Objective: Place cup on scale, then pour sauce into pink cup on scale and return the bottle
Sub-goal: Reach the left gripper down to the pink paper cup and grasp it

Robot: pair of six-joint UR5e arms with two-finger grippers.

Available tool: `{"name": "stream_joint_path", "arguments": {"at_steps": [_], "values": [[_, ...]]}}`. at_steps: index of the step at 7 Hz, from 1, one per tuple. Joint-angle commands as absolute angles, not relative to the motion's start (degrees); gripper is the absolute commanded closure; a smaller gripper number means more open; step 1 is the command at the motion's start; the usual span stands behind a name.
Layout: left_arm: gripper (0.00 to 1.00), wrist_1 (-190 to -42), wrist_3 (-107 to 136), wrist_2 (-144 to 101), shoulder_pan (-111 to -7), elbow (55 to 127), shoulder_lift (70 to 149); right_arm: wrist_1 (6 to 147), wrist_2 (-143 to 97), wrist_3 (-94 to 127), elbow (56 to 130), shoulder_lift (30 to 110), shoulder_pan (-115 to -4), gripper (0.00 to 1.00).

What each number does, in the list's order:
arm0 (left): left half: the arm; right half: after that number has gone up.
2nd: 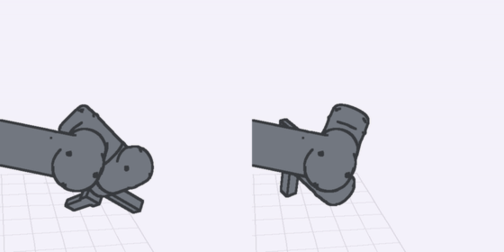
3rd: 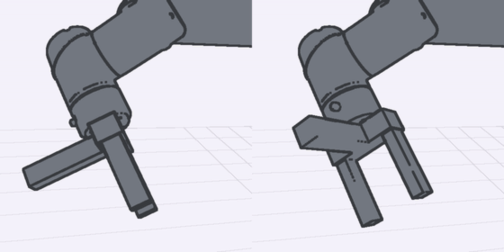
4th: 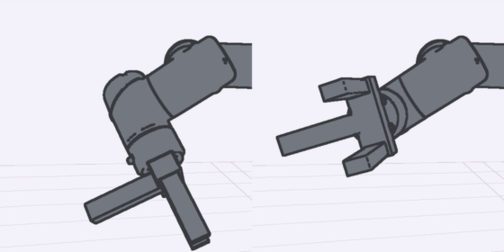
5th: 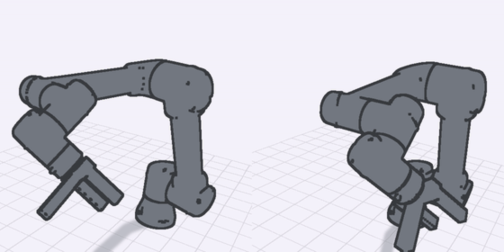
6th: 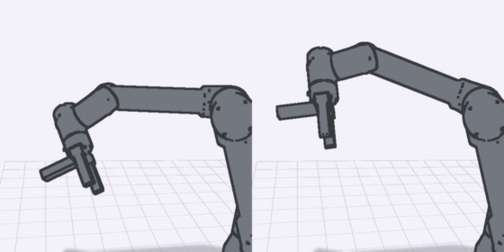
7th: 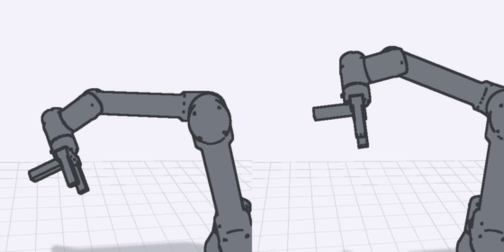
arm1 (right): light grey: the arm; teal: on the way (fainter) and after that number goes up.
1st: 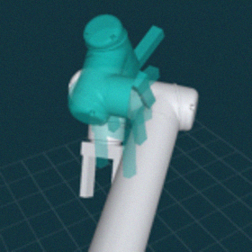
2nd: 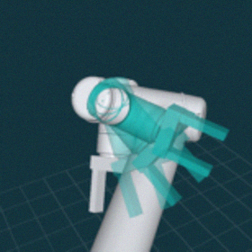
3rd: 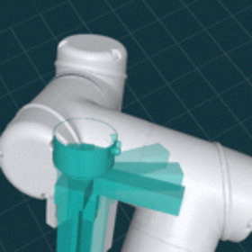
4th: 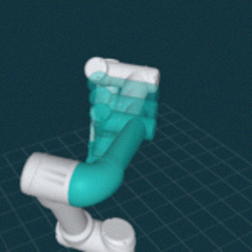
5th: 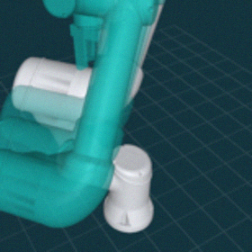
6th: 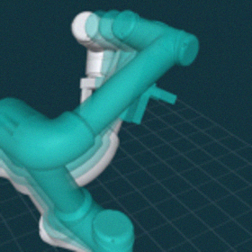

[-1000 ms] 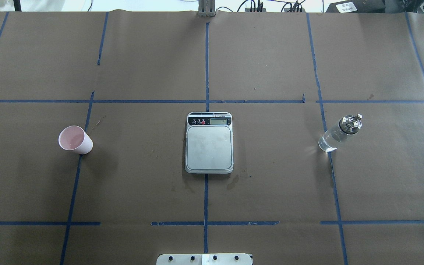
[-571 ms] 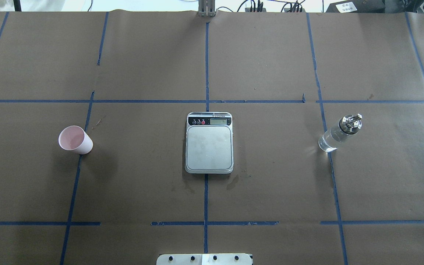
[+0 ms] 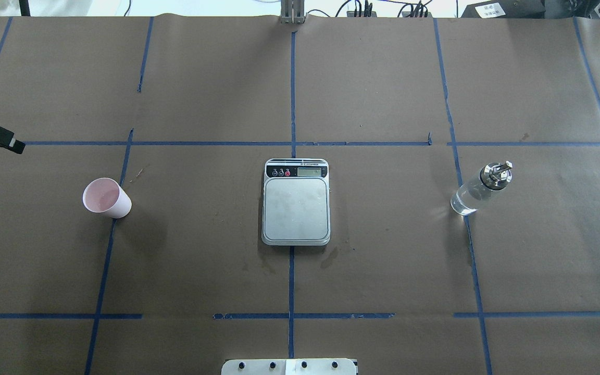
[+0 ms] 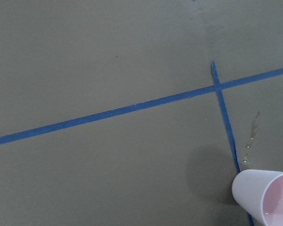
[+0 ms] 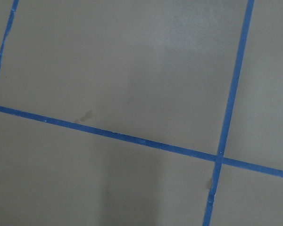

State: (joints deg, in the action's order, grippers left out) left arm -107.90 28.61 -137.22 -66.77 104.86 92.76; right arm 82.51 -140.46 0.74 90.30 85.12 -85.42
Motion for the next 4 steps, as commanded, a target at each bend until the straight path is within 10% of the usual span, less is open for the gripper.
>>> {"name": "stream_joint_path", "arguments": {"at_steps": [1,4], "values": [[0.0,-108.02,35.9,-137.02,-62.53,104.42,94.47,80.78,-141.33,4.8,90.7,85.34,-84.64,0.0],[0.0,-108.01,46.23,-132.02,-55.29,102.67,97.21,77.35,-141.33,8.52,90.7,85.34,-84.2,0.0]]}}
